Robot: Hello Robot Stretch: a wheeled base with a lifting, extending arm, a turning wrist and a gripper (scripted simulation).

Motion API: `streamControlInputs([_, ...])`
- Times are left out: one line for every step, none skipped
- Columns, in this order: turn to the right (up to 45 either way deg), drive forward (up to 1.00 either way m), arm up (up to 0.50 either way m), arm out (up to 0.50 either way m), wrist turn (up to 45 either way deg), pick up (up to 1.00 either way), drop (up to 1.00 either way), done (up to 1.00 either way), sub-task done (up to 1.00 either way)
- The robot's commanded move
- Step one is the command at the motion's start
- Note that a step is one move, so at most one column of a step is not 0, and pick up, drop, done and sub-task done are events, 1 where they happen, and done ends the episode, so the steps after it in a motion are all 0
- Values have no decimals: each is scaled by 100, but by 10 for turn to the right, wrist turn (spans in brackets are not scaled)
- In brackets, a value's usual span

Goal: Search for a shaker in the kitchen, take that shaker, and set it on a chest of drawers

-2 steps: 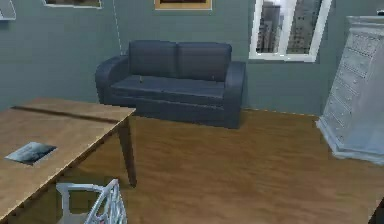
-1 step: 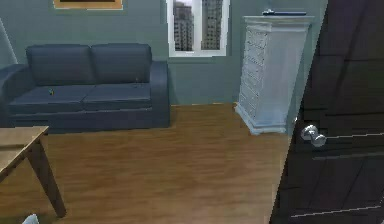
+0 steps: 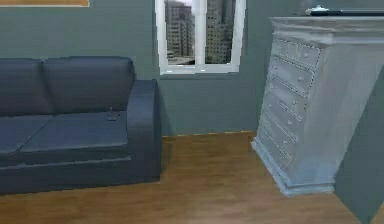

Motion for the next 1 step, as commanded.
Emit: streamControlInputs([240,0,0,0,0,0,0,0,0])
